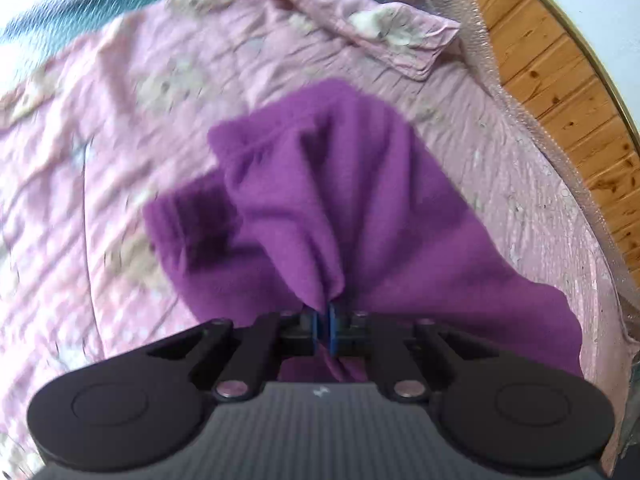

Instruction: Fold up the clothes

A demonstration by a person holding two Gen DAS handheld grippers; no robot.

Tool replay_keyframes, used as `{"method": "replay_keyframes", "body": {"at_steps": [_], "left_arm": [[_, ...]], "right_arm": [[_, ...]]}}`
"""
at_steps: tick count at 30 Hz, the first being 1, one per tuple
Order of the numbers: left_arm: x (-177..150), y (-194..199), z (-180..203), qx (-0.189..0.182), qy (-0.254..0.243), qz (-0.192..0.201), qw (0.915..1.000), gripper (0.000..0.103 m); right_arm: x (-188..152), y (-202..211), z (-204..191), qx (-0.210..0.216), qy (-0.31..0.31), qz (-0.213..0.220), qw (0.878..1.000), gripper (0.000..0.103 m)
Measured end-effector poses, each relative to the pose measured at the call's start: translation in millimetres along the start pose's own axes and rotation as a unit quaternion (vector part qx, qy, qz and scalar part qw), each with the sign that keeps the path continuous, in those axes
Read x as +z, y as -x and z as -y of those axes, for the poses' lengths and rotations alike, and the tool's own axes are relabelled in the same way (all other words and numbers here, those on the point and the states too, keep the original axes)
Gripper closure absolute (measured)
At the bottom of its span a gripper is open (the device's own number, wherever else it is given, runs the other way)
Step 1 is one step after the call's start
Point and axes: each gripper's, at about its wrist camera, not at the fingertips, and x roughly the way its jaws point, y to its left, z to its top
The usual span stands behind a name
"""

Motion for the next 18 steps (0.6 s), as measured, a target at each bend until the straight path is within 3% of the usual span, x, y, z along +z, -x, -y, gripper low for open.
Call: {"method": "replay_keyframes", "body": {"at_steps": [2, 4, 6, 7, 9, 11, 13, 15, 16, 17, 18], "left_arm": [[-2.6, 6.2, -1.8, -0.004, 0.014, 0.009, 0.9998, 0.087], [-3.4, 20.4, -1.7, -0.012, 0.023, 0.03, 0.9992, 0.06], [-1.3, 39.9, -2.1, -0.027, 0.027, 0.061, 0.9974, 0.049], [1.2, 48.7, -3.6, -0.039, 0.035, 0.077, 0.9956, 0.046], [7.0, 61.7, -6.9, -0.063, 0.049, 0.103, 0.9915, 0.038], [17.4, 59.3, -9.0, -0.073, 0.056, 0.113, 0.9894, 0.031], [30.5, 42.0, -14.2, -0.05, 0.07, 0.107, 0.9905, 0.03], [40.5, 19.8, -28.7, -0.03, 0.101, 0.098, 0.9896, 0.031], [45.4, 8.9, -36.1, -0.02, 0.116, 0.094, 0.9887, 0.033], [47.8, 2.3, -44.5, -0.027, 0.125, 0.088, 0.9878, 0.034], [50.5, -0.8, -49.5, -0.037, 0.128, 0.089, 0.9871, 0.034]], "right_arm": [[-3.3, 2.0, 2.1, -0.005, 0.01, 0.001, 1.0, 0.099], [-1.0, 13.8, -8.4, -0.043, 0.035, 0.023, 0.998, 0.062], [-0.8, 45.8, -38.2, -0.084, 0.097, 0.1, 0.987, 0.06], [-1.5, 58.7, -54.3, -0.08, 0.123, 0.13, 0.981, 0.058], [-3.3, 70.8, -95.3, -0.024, 0.163, 0.159, 0.973, 0.058], [-9.7, 57.5, -132.0, 0.037, 0.208, 0.133, 0.968, 0.062], [-23.2, 33.7, -158.7, 0.057, 0.248, 0.096, 0.962, 0.072], [-37.7, 8.4, -165.3, 0.04, 0.259, 0.056, 0.964, 0.072], [-44.6, -4.0, -160.7, 0.008, 0.258, 0.035, 0.966, 0.072], [-51.3, -16.4, -155.1, -0.03, 0.257, 0.014, 0.966, 0.068], [-56.0, -17.9, -147.1, -0.051, 0.245, 0.026, 0.968, 0.056]]}}
